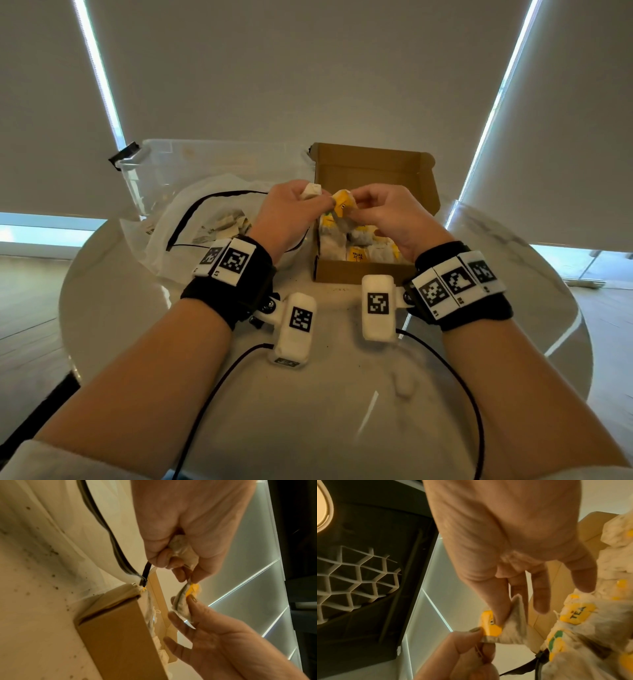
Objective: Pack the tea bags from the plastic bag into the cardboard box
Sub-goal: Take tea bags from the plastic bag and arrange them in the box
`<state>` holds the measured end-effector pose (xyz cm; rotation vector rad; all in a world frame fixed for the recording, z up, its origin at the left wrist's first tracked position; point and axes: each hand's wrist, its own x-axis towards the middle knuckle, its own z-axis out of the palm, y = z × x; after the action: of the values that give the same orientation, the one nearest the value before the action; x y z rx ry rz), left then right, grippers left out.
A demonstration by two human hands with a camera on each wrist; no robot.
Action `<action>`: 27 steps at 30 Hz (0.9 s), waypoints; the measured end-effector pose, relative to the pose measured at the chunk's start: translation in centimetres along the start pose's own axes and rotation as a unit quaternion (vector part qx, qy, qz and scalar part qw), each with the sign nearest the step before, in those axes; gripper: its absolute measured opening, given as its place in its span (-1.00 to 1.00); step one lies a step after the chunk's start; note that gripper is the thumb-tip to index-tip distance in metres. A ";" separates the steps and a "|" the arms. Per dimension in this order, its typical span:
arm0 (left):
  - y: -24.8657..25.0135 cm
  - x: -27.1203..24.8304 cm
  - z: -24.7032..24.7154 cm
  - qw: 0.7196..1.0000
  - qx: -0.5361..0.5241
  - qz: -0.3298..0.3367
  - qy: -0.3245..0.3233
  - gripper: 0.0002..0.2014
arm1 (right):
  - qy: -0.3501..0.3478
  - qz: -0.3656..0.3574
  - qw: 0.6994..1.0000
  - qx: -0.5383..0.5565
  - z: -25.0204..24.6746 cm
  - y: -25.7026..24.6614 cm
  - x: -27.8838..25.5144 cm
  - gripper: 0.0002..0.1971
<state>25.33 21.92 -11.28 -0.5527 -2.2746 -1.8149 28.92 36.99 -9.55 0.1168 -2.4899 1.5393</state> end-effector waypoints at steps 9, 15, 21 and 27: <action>0.6 0.0 0.1 0.990 -0.111 -0.091 -0.009 -0.84 | 0.141 0.127 0.980 0.057 -1.4 1.1 1.4 -0.89; 0.5 0.2 -0.4 0.954 -0.251 -0.165 -0.010 -0.81 | 0.066 0.258 0.964 0.011 -1.3 1.9 1.6 -0.89; 0.5 -0.1 -0.2 0.932 -0.309 -0.187 -0.020 -0.88 | 0.068 0.236 0.969 -0.017 -0.2 2.5 2.3 -0.96; 0.2 -0.1 0.3 0.936 -0.306 -0.168 -0.046 -0.80 | 0.043 0.175 0.980 -0.081 0.4 3.3 2.2 -0.83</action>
<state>25.49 22.21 -11.17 -0.3400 -1.9097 -2.7474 26.13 38.24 -12.07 -0.4265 -2.6564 1.4099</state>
